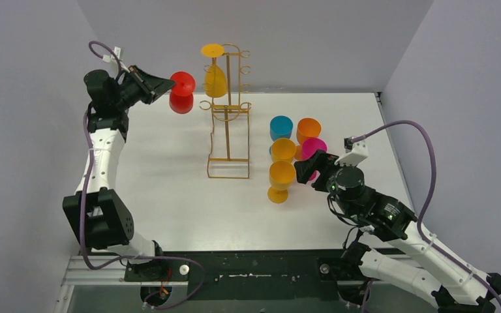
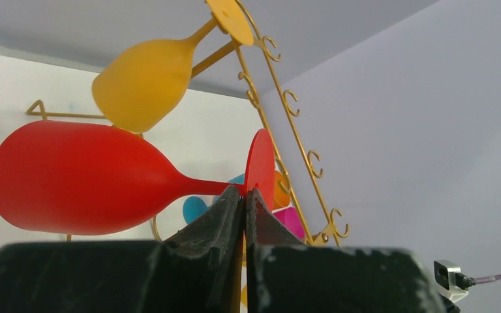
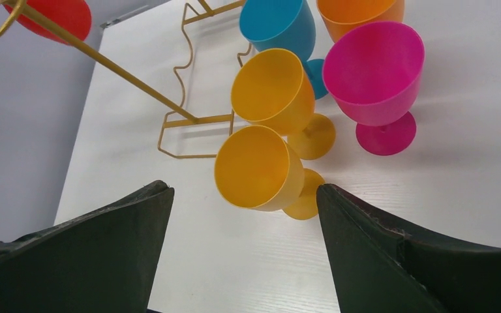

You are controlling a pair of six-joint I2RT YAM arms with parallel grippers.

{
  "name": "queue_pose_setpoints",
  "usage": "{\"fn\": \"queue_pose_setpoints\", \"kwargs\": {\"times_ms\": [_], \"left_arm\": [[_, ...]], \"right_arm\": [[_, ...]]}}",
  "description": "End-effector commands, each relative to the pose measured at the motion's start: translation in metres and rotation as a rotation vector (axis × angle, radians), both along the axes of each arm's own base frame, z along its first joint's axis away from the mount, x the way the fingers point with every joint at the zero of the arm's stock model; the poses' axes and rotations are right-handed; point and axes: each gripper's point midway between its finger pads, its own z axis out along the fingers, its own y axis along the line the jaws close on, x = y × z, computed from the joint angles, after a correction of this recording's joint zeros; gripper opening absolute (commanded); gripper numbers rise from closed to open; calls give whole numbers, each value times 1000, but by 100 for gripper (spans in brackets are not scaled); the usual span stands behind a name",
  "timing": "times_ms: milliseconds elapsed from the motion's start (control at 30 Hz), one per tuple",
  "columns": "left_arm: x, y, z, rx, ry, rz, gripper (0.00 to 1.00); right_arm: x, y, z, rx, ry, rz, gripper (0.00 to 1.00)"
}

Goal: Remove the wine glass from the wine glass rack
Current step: Pick up the wine glass from the wine rack, then place the wine glass at the center of the board.

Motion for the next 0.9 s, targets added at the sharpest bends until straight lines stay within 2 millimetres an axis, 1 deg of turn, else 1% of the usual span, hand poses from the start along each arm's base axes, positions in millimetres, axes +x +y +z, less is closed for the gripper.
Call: {"fn": "queue_pose_setpoints", "kwargs": {"times_ms": [0, 33, 67, 167, 233, 267, 300, 333, 400, 467, 533, 600, 667, 733, 800, 867], "left_arm": [[-39, 16, 37, 39, -170, 30, 0], [-45, 17, 35, 46, -169, 34, 0], [-52, 17, 32, 58, -164, 41, 0], [-76, 13, 12, 77, -129, 62, 0], [-99, 3, 1, 37, -125, 47, 0], [-111, -5, -12, 16, -112, 23, 0], [-123, -13, -16, 11, -118, -5, 0], [-135, -19, -22, 19, -113, -28, 0], [-158, -29, -42, 81, -84, -70, 0], [-177, -29, -68, 163, -16, -60, 0], [-195, -34, -80, 201, 0, -74, 0], [-209, -45, -92, 206, 25, -124, 0], [-219, -57, -95, 185, 12, -156, 0], [-229, -73, -91, 137, -38, -206, 0], [-238, -87, -83, 61, -85, -259, 0], [-246, -99, -81, 30, -85, -314, 0]], "right_arm": [[-1, 4, 26, 120, -147, 46, 84], [-2, 6, 28, 149, -168, 58, 84], [-4, 8, 35, 186, -199, 70, 84], [-7, 8, 40, 233, -241, 86, 85], [-7, 10, 42, 243, -254, 95, 86], [-7, 11, 44, 247, -259, 100, 86], [-7, 14, 46, 254, -262, 110, 86], [-7, 17, 48, 262, -267, 121, 86], [-9, 25, 54, 272, -284, 167, 87], [-11, 35, 60, 274, -304, 218, 87], [-12, 45, 63, 274, -317, 267, 88], [-14, 57, 69, 283, -337, 327, 88], [-20, 71, 74, 295, -364, 409, 89], [-25, 83, 80, 323, -386, 478, 89], [-29, 94, 79, 342, -382, 529, 89], [-32, 105, 77, 357, -365, 578, 88]]}}
